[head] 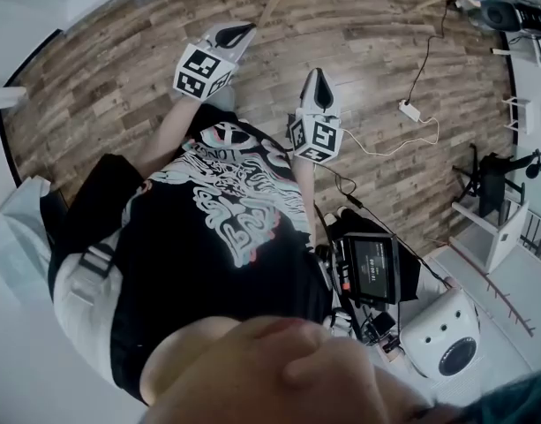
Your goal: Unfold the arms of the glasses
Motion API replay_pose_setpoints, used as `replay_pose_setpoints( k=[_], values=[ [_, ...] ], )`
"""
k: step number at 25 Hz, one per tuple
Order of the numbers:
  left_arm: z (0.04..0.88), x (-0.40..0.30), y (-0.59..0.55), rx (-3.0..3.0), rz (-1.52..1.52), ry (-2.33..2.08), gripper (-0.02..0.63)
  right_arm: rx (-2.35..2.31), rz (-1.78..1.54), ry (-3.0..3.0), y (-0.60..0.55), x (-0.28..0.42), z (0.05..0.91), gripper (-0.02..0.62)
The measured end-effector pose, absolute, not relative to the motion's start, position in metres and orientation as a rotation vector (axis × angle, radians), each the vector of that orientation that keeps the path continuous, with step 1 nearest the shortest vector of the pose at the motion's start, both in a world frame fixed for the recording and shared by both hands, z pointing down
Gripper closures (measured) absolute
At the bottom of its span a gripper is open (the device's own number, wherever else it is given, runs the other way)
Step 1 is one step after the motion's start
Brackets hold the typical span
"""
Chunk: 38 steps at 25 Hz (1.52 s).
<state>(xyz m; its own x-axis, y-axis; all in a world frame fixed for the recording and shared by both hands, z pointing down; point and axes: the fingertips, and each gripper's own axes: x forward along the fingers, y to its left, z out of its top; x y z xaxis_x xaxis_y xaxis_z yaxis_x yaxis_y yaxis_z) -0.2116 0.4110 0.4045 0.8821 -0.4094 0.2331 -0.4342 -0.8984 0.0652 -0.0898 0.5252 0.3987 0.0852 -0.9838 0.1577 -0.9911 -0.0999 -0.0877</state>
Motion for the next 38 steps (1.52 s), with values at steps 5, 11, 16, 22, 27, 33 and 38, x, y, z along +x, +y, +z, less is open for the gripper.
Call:
replay_pose_setpoints(
  k=[5,11,16,22,27,33,38],
  values=[
    [0.395,-0.204,0.389,2.967,0.273,-0.754,0.617,2.289,0.283,-2.066,0.514,-0.073,0.403,0.596],
    [0.404,-0.182,0.344,2.932,0.290,-0.791,0.617,2.300,0.261,-2.032,0.475,-0.040,0.405,0.596],
    [0.416,-0.157,0.287,2.918,0.318,-0.802,0.617,2.300,0.281,-2.014,0.420,-0.010,0.416,0.597],
    [0.419,-0.126,0.203,2.915,0.359,-0.801,0.617,2.316,0.283,-1.967,0.335,0.034,0.414,0.596],
    [0.429,-0.101,0.141,2.938,0.437,-0.762,0.617,2.313,0.292,-1.932,0.266,0.065,0.415,0.595],
    [0.437,-0.082,0.076,2.944,0.479,-0.733,0.617,2.288,0.312,-1.896,0.199,0.095,0.422,0.596],
    [0.451,-0.082,0.031,2.903,0.488,-0.740,0.617,2.279,0.363,-1.875,0.157,0.099,0.439,0.596]
  ],
)
